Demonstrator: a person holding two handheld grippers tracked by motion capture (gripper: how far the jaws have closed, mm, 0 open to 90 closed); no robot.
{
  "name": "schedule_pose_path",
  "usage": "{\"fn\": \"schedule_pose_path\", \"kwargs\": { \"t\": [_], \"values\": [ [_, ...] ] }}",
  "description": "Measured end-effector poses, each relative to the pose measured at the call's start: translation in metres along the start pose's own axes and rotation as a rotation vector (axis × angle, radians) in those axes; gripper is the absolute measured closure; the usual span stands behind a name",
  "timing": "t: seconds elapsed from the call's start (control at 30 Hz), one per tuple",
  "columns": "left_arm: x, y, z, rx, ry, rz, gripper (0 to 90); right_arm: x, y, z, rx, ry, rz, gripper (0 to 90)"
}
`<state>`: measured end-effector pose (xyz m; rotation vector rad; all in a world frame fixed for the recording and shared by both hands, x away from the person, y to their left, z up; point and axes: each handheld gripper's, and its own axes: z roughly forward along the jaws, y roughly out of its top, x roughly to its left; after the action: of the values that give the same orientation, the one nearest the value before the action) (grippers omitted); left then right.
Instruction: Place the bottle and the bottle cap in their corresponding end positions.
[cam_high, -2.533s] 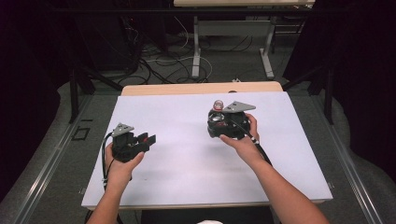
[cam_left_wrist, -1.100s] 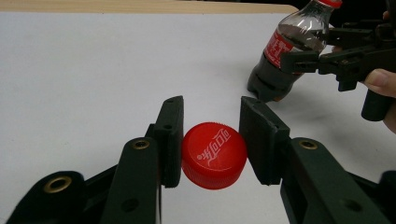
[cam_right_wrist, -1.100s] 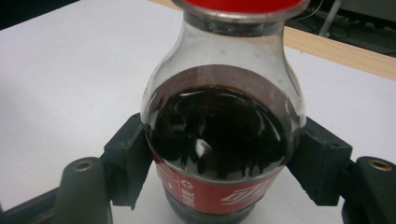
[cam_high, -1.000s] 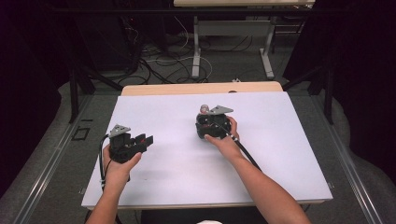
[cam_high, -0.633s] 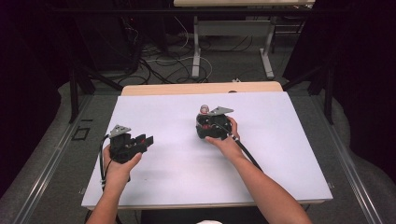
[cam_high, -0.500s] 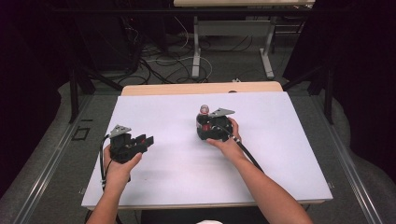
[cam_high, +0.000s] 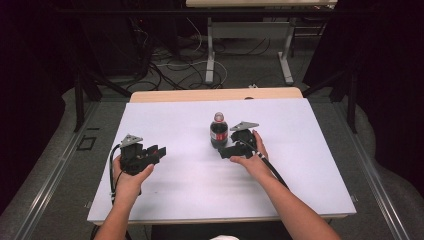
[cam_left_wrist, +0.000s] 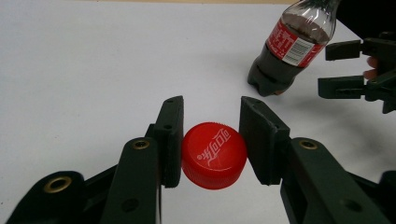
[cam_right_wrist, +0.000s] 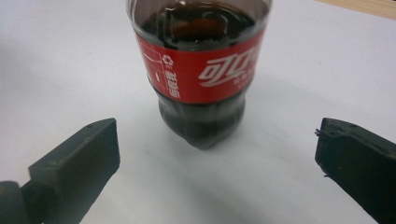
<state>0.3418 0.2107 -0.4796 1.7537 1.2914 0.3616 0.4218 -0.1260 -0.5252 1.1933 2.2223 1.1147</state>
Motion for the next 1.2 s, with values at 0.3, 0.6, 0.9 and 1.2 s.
{"fn": "schedule_pose_path", "kwargs": {
  "t": [0.3,0.6,0.9,1.2],
  "values": [
    [-0.006,-0.001,0.004,0.013,-0.006,0.018,61.6,-0.006,-0.013,-0.024,0.011,0.005,0.029,0.0],
    [-0.012,-0.002,0.008,0.021,-0.016,0.029,61.6,-0.013,-0.032,-0.058,-0.003,-0.011,0.036,0.0],
    [-0.023,-0.004,0.017,0.047,-0.037,0.062,61.6,-0.017,-0.047,-0.085,-0.006,-0.053,-0.002,0.0],
    [-0.041,0.0,0.03,0.074,-0.074,0.128,61.6,-0.022,-0.063,-0.097,-0.02,-0.052,0.002,0.0]
  ]
}}
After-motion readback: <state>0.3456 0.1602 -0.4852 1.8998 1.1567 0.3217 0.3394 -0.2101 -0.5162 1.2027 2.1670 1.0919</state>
